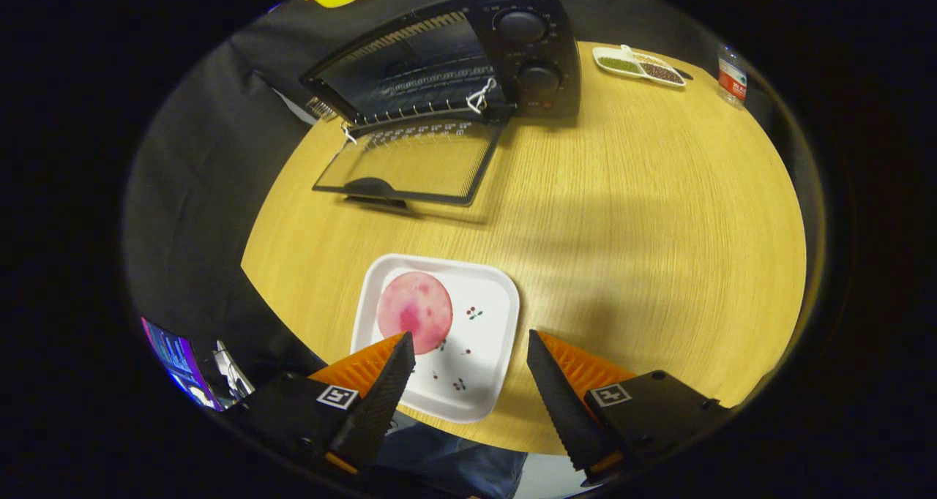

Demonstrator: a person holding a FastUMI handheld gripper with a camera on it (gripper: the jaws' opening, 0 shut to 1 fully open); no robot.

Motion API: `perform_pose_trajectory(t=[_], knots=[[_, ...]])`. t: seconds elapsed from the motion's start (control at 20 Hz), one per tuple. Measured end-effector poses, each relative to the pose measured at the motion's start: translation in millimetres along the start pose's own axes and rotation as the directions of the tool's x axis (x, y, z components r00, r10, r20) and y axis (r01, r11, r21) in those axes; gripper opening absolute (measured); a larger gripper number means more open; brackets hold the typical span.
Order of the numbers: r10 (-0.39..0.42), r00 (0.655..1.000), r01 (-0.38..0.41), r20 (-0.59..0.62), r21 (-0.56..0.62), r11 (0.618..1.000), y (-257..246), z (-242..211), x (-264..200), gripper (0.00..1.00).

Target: Open the toaster oven, put the food inside, and close the toaster oven door.

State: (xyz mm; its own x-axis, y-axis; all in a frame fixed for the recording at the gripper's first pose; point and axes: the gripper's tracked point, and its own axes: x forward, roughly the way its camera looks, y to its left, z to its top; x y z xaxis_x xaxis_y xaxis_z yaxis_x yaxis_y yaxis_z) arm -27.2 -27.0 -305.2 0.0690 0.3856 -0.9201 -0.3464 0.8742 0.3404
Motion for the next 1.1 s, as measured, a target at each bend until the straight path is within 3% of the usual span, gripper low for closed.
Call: perform_pose_trajectory(t=[0.15, 0.3, 0.5, 0.65, 0.7, 0.8, 1.1], knots=[[-0.009, 0.999, 0.009, -0.046, 0.004, 1.000, -5, -6, 5, 0.97], [0.012, 0.996, -0.008, -0.088, 0.049, 0.999, -6, -7, 9, 0.85], [0.010, 0.992, -0.002, -0.125, 0.061, 0.998, -12, -13, 11, 0.40], [-0.025, 0.991, 0.035, -0.135, 0.074, 0.997, -22, -13, 9, 0.38], [-0.020, 0.991, 0.031, -0.129, 0.084, 0.996, -21, -13, 12, 0.20], [0.001, 0.991, 0.011, -0.130, 0.090, 0.996, -19, -16, 11, 0.09], [0.063, 0.992, -0.048, -0.108, 0.141, 0.989, -12, -19, 14, 0.02]])
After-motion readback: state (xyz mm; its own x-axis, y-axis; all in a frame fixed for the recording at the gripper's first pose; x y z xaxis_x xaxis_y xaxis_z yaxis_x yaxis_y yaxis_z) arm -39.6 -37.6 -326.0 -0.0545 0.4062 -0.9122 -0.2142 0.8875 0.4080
